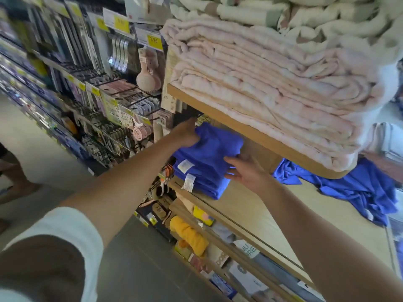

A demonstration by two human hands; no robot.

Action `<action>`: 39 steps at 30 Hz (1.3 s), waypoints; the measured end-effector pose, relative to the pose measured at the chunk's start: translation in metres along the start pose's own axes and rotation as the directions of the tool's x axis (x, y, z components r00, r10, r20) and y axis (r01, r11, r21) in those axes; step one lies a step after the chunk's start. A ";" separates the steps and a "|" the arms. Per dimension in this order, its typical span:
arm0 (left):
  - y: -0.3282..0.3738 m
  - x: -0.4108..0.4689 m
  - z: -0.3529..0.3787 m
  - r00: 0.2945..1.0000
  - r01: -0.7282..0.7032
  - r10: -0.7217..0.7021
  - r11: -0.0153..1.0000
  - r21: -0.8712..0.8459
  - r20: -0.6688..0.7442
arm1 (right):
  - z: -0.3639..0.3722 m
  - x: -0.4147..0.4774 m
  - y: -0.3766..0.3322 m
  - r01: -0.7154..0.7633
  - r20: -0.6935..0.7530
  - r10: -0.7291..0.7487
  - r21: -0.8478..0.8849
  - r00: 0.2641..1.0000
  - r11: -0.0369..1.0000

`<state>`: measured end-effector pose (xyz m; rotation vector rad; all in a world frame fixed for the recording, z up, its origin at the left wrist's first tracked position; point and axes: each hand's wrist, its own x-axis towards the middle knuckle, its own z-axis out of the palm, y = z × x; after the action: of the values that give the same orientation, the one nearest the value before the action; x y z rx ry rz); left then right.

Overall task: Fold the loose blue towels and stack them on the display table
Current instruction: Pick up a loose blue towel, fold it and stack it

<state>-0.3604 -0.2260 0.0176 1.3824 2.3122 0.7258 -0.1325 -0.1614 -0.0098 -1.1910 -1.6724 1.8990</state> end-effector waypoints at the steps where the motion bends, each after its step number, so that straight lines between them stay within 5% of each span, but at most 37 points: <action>1: -0.006 0.000 0.014 1.000 -0.004 0.003 0.999 0.037 0.015 | 0.002 0.004 0.008 -0.030 -0.037 0.030 -0.019 0.999 0.999; 5: -0.021 -0.006 0.047 0.998 -0.052 0.053 0.998 0.043 -0.022 | 0.000 0.002 0.024 -0.074 -0.112 0.064 -0.085 0.992 0.994; 7: -0.026 -0.008 0.055 0.993 -0.076 0.080 0.996 0.045 -0.082 | -0.004 -0.001 0.024 -0.029 -0.180 -0.024 -0.281 0.983 0.959; 9: -0.028 -0.012 0.063 0.990 -0.097 0.104 0.992 0.076 -0.099 | -0.008 0.001 0.022 0.117 -0.230 -0.319 -0.616 0.919 0.779; 11: -0.028 -0.014 0.072 0.993 -0.095 0.103 0.989 0.117 -0.058 | -0.002 0.004 0.013 0.276 -0.092 -0.607 -0.830 0.789 0.484; 13: -0.029 -0.013 0.079 0.998 -0.063 0.066 0.983 0.174 -0.008 | 0.012 0.015 0.004 0.326 0.082 -0.616 -0.899 0.784 0.294; 15: -0.031 -0.012 0.086 0.999 -0.054 0.051 0.976 0.209 0.020 | 0.023 0.027 0.007 0.267 0.121 -0.485 -0.932 0.866 0.244; 26: -0.008 0.005 0.119 0.993 -0.021 -0.002 0.980 0.199 0.116 | -0.023 0.043 0.062 0.139 0.002 -0.365 -0.927 0.931 0.349; 39: -0.025 0.012 0.123 0.997 0.018 -0.026 0.994 0.110 0.068 | -0.009 0.063 0.074 0.135 -0.006 -0.430 -0.945 0.903 0.298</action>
<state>-0.3182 -0.1948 -0.0969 1.4027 2.3398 0.5437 -0.1434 -0.1277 -0.1007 -1.2242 -2.6645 0.3365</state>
